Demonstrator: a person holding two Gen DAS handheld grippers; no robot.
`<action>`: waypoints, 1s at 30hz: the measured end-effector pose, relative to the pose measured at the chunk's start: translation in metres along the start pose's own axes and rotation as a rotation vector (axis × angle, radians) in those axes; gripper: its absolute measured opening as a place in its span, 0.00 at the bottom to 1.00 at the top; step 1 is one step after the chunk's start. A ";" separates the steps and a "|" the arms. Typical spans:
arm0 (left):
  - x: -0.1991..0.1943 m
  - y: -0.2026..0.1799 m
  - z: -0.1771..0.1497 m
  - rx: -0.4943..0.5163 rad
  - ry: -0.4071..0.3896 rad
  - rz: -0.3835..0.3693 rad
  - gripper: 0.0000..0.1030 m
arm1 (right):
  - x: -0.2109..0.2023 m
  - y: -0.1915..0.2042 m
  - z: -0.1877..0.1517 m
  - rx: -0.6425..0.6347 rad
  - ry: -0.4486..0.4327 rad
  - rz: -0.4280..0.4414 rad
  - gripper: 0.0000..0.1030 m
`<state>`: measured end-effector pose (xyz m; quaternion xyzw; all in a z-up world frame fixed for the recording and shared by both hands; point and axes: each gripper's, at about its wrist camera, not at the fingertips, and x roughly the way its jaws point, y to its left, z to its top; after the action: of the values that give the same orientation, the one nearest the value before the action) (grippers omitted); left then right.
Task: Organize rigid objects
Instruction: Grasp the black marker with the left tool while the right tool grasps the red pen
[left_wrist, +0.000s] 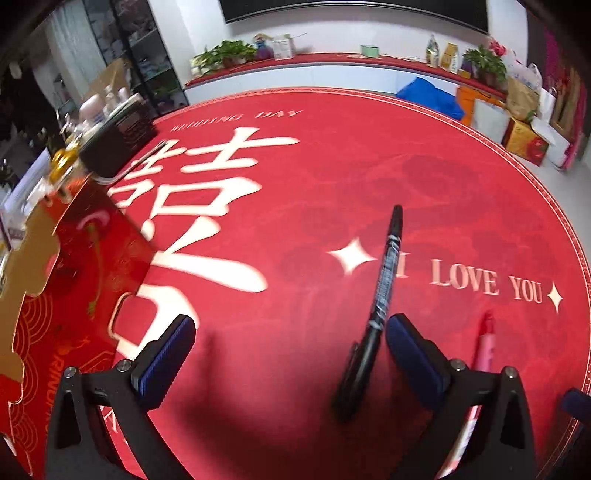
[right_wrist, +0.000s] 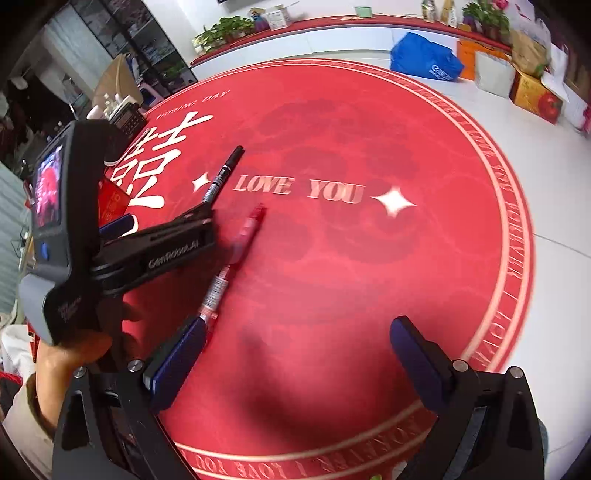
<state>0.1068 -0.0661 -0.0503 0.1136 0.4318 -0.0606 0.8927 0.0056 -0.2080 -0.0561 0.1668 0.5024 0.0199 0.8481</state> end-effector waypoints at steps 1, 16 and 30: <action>0.000 0.005 -0.001 -0.008 0.004 -0.004 1.00 | 0.003 0.007 0.001 -0.014 0.000 -0.003 0.97; 0.005 -0.029 0.016 0.062 -0.016 -0.062 1.00 | 0.026 -0.005 0.019 -0.146 -0.023 -0.249 0.99; 0.010 -0.024 0.012 0.038 -0.017 -0.199 1.00 | 0.035 0.003 0.037 -0.438 0.069 -0.152 0.99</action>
<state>0.1176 -0.0923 -0.0548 0.0864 0.4321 -0.1583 0.8836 0.0550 -0.2079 -0.0688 -0.0603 0.5258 0.0702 0.8455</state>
